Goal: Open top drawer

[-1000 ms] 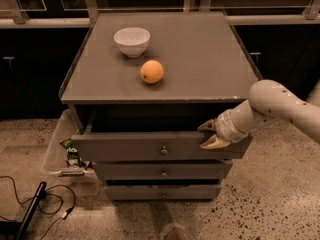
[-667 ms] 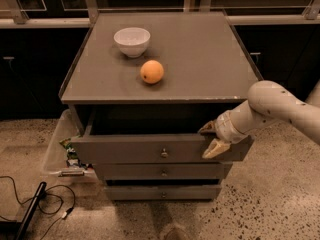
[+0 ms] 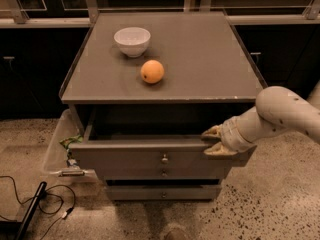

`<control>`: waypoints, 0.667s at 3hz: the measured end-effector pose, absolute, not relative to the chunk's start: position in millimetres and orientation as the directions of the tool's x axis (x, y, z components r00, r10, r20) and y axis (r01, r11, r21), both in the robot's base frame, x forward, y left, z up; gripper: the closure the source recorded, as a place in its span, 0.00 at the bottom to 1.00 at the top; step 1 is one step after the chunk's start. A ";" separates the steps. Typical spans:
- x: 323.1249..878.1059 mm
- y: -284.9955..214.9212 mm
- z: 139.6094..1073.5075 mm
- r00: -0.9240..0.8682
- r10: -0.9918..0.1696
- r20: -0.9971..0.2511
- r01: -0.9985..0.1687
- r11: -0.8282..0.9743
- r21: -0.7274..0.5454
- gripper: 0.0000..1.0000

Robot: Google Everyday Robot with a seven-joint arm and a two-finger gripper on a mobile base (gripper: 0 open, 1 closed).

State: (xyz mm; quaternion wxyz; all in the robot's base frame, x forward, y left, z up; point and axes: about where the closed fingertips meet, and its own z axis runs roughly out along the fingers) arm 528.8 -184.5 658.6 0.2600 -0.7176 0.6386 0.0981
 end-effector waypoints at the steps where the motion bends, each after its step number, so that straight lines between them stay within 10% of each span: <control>1: 516.4 -186.7 664.5 0.162 -0.868 -0.469 -0.966 -0.042 -0.257 0.99; 2: 516.4 -186.7 664.5 0.162 -0.868 -0.469 -0.966 -0.042 -0.257 0.05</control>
Offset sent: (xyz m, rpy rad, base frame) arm -0.0124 -0.0022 0.0059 -0.0025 -0.0094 -0.0082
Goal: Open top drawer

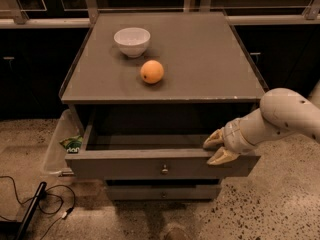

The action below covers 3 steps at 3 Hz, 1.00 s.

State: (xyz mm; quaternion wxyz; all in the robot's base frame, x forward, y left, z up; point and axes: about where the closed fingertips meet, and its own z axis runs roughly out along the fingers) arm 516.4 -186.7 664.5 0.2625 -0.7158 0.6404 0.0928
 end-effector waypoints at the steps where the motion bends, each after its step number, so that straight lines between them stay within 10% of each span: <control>1: 516.3 -186.6 664.5 0.162 -0.868 -0.469 -0.966 -0.042 -0.257 0.00; 3: 515.8 -194.8 636.4 0.113 -0.859 -0.500 -0.979 -0.010 -0.203 0.00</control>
Offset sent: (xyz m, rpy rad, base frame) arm 0.0000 0.0000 0.0000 0.0000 0.0000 0.0000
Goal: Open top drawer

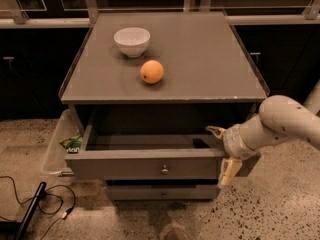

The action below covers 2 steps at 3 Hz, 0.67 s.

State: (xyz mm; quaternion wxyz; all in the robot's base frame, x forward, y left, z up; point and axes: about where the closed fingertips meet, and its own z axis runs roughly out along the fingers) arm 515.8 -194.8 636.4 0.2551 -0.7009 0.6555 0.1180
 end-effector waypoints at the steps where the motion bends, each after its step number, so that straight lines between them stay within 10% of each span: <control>1: 496.5 -208.5 613.9 0.036 -0.851 -0.524 -0.987 0.050 -0.150 0.00; 2: 496.4 -207.7 618.9 0.036 -0.851 -0.524 -0.987 0.050 -0.150 0.19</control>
Offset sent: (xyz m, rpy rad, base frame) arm -0.0198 -0.0146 -0.0237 0.0240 0.0535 -0.0572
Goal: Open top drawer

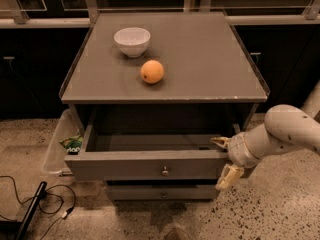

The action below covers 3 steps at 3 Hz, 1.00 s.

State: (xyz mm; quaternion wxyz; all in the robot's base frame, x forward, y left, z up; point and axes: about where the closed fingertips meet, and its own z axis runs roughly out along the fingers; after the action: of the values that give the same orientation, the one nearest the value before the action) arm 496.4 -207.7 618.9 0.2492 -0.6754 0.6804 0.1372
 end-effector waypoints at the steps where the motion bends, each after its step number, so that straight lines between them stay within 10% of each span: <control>1: 496.4 -207.6 619.0 0.037 -0.851 -0.524 -0.987 0.050 -0.150 0.42; 3: 485.2 -203.7 641.4 0.055 -0.859 -0.509 -0.987 0.031 -0.160 0.88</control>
Offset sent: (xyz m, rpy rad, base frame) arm 0.0096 0.0061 0.0412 -0.0393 -0.0414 0.0345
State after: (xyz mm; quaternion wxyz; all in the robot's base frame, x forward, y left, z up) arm 485.2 -203.7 641.4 0.2455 -0.6836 0.6749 0.1301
